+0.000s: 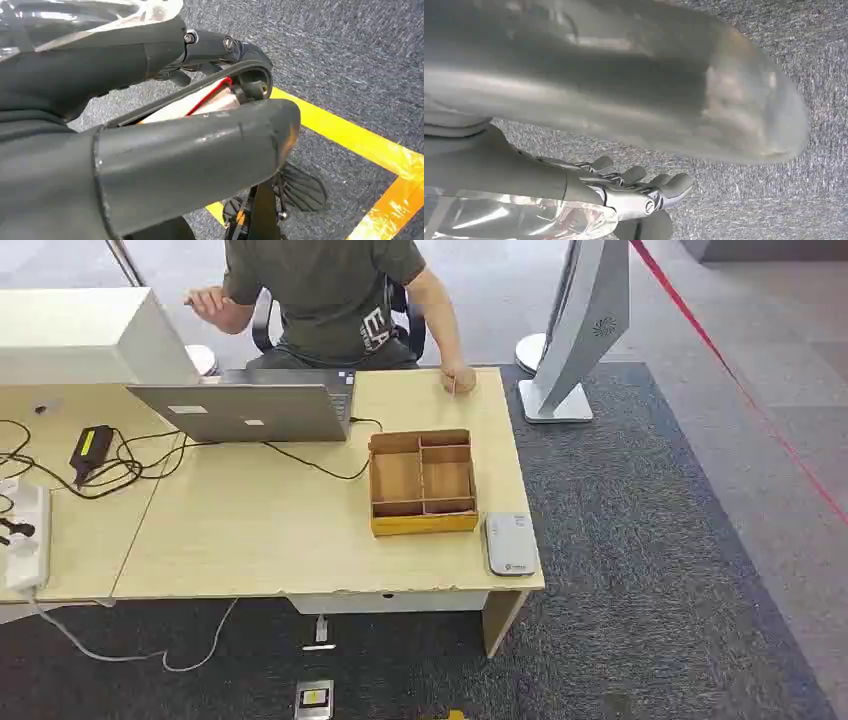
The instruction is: Pass the card to the sensor for recognition and then transmit it.
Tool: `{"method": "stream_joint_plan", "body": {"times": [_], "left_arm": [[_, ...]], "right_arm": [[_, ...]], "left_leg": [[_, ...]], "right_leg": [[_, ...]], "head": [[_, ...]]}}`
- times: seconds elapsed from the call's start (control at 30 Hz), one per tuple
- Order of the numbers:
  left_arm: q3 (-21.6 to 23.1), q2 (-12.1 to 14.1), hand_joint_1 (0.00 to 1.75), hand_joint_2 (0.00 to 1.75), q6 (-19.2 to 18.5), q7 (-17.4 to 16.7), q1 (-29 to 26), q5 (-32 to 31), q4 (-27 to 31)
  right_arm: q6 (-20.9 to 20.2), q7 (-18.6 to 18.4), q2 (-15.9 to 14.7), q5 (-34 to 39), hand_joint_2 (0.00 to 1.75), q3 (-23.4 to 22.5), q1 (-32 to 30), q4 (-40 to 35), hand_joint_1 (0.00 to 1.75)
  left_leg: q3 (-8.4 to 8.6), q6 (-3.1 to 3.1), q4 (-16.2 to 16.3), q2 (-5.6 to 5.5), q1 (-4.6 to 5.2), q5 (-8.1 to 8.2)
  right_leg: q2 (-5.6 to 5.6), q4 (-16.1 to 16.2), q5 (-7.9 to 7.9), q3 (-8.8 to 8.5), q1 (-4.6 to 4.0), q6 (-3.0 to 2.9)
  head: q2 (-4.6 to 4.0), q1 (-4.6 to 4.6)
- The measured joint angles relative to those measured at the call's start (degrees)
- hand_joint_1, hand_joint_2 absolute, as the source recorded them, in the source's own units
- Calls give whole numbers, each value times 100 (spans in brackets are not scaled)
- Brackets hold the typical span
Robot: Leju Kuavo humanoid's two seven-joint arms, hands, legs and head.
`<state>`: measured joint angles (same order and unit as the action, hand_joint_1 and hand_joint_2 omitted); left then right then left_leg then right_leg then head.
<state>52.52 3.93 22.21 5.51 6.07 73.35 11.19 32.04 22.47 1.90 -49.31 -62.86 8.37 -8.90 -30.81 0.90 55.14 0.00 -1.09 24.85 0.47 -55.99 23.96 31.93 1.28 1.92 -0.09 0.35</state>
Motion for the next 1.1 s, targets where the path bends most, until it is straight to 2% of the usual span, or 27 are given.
{"method": "stream_joint_plan", "body": {"times": [0.1,0.2,0.23,0.33,0.43,0.47,0.5,0.53,0.57,0.63,0.67,0.73,0.83,0.93,1.1], "left_arm": [[0,-2,0,0,-2,0,1,0,0],[0,4,0,0,-85,-66,2,-61,0],[0,9,0,0,-116,-96,1,-94,0],[0,26,0,0,-166,-175,11,-160,0],[0,59,0,0,-208,-90,17,-256,0],[0,79,0,0,-232,-65,15,-295,0],[2,109,0,0,-260,-35,15,-330,0],[2,120,0,0,-278,-16,15,-352,0],[4,144,0,0,-284,-13,9,-371,0],[17,186,0,0,-297,-15,2,-420,0],[26,210,0,0,-302,-22,10,-437,0],[53,227,0,0,-319,-57,36,-452,0],[79,243,0,0,-398,-85,54,-518,0],[116,251,0,0,-476,-90,52,-570,0],[212,275,0,0,-560,-9,33,-678,0]], "right_arm": [[-2,11,-7,7,0,-35,0,0,0],[-79,462,-33,348,0,-125,65,-2,0],[-59,443,-68,416,175,-171,151,-11,0],[33,30,-302,509,175,-208,623,-103,0],[-353,-661,-503,1115,175,-151,961,-473,0],[-422,-1088,-525,1607,175,-23,968,-746,0],[-376,-1731,-581,2423,175,272,898,-1157,0],[-274,-2167,-668,3062,175,597,796,-1492,0],[-60,-2338,-793,3697,175,954,712,-1802,0],[443,-2367,-1132,5064,175,1775,653,-2429,0],[594,-2328,-1293,5526,175,2256,658,-2724,0],[691,-2245,-1649,6021,175,3128,724,-3219,0],[715,-2127,-1939,6335,175,4139,810,-3745,0],[477,-1760,-2215,6736,175,5026,903,-3982,0],[-123,-1228,-2575,7112,175,5952,1121,-4142,0]], "left_leg": [[0,0,0,0,0,0],[-1,0,0,1,1,0],[-10,-1,-1,2,0,1],[-1,-3,0,14,16,-5],[3,-11,4,8,19,-12],[7,-11,8,-2,20,-12],[8,-13,9,-15,26,-13],[2,-19,8,-27,36,-17],[-1,-19,7,-22,39,-17],[-18,-21,3,-4,52,-13],[-15,-23,2,9,56,-12],[-7,-27,2,28,54,-7],[-4,-29,2,13,55,-8],[-10,-31,3,-19,55,-24],[-14,-29,3,-23,50,-25]], "right_leg": [[0,0,0,0,0,0],[0,0,0,1,1,0],[1,-1,-1,-7,1,1],[5,-1,-10,9,16,5],[-1,3,-14,1,18,15],[-8,4,-14,-4,19,17],[-21,3,-11,-13,25,22],[-38,0,-9,-20,35,26],[-39,-3,-9,-13,38,26],[-20,-13,-17,-2,50,26],[-1,-14,-18,6,57,28],[15,-7,-19,4,54,29],[6,-6,-18,-3,54,31],[-32,-7,-18,0,54,35],[-36,-8,-18,-1,50,36]], "head": [[2,0],[0,-4],[0,-2],[0,-15],[0,-2],[0,0],[0,0],[0,-4],[0,-2],[2,-9],[2,-9],[0,-11],[2,0],[0,-7],[2,-4]]}}
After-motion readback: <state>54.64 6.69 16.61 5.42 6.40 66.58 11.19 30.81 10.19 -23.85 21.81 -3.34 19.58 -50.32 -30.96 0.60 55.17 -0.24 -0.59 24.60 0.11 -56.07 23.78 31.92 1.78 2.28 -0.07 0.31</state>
